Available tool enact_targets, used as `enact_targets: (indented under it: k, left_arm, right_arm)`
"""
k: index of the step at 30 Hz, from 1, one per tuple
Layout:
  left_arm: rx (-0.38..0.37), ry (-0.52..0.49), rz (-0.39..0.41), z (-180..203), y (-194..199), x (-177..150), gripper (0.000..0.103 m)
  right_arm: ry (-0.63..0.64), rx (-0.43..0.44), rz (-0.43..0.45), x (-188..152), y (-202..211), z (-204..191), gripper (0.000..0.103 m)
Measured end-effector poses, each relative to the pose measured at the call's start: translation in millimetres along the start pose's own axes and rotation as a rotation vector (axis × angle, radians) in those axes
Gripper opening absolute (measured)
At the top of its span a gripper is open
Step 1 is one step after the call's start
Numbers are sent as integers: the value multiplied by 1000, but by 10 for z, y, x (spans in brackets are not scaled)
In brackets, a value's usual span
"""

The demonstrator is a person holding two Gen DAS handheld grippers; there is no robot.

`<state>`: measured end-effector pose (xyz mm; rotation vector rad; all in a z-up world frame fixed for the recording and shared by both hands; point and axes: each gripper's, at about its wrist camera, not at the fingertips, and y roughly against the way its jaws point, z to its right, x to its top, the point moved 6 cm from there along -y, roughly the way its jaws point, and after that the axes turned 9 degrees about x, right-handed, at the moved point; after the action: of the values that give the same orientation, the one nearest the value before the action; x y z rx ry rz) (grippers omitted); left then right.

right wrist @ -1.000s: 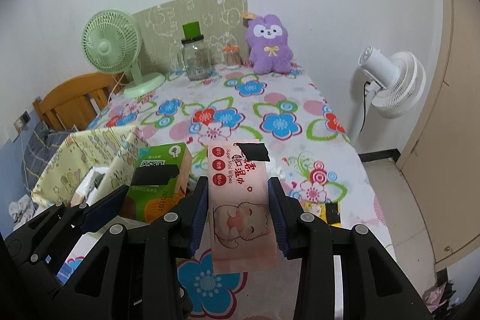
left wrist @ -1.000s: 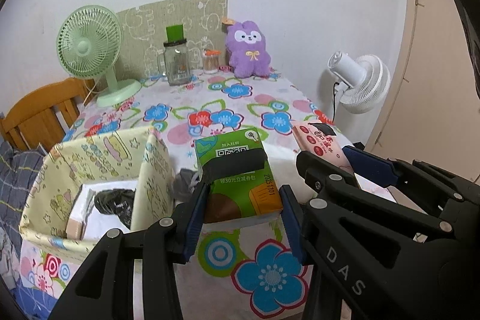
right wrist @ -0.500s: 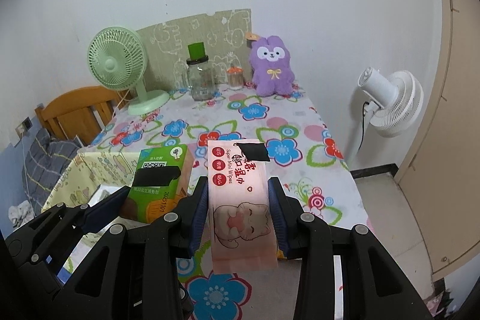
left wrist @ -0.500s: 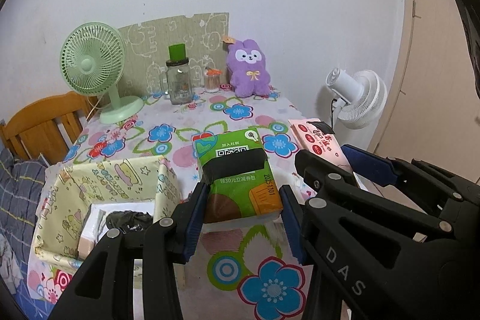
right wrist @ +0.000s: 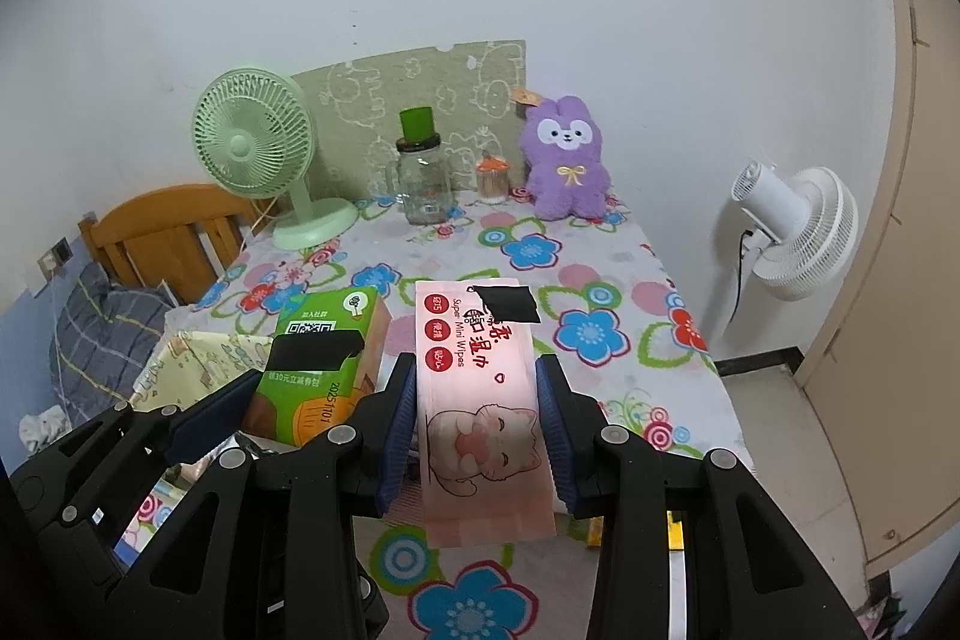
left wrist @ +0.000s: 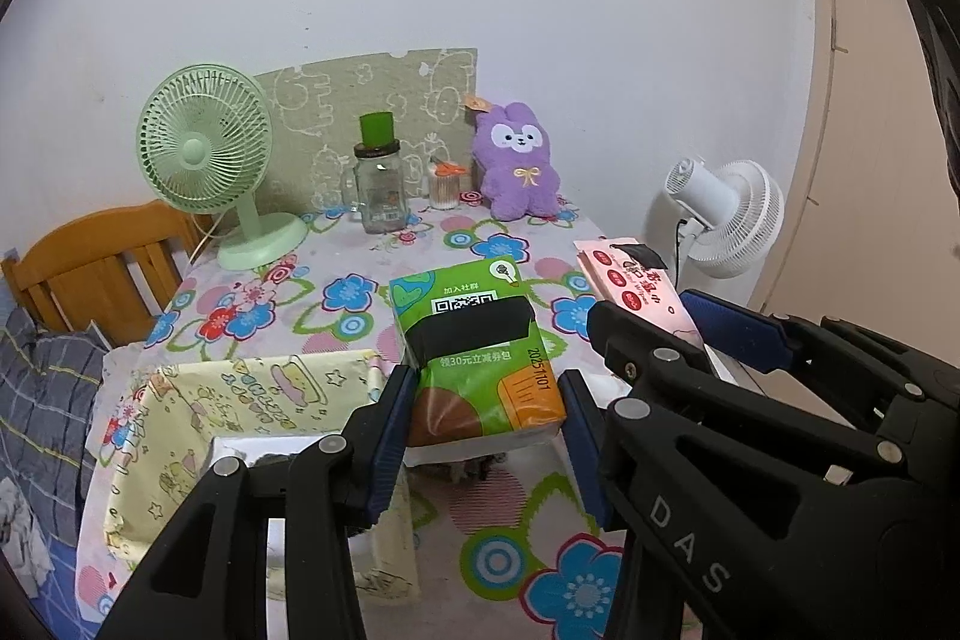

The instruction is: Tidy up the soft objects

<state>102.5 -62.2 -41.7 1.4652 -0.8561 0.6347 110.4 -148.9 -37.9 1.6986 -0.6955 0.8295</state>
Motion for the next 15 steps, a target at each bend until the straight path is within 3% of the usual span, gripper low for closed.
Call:
enact_targets:
  k: [15]
  left_arm:
    - [36, 22, -20, -443, -88, -4, 50]
  right_arm:
    - [33, 50, -22, 84, -267, -443, 42]
